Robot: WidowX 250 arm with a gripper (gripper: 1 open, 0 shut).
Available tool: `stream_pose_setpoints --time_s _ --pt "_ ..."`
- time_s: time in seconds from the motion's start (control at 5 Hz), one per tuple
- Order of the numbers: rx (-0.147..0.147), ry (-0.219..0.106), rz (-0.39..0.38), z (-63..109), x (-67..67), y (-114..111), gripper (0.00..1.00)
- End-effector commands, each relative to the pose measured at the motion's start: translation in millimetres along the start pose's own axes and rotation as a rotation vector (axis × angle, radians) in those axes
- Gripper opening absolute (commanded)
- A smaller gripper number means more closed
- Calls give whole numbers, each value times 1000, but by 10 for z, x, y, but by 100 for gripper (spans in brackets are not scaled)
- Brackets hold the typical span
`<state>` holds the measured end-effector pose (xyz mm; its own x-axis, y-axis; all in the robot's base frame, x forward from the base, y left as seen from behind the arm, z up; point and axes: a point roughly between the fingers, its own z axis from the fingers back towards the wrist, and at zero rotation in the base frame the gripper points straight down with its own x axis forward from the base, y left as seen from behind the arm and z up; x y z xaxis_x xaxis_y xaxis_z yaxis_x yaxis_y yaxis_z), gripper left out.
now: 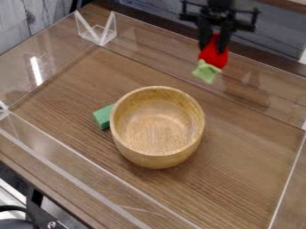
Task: Move the red object to the right side of the table
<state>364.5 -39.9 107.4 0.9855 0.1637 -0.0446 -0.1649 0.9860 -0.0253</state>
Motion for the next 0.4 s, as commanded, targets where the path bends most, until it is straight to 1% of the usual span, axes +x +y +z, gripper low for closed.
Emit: stream_pose_setpoints --time_s 0.0,0.2 --pt "-1 -48 -51 50 60 -260 0" --pt "11 -30 -83 -114 46 -372 0"
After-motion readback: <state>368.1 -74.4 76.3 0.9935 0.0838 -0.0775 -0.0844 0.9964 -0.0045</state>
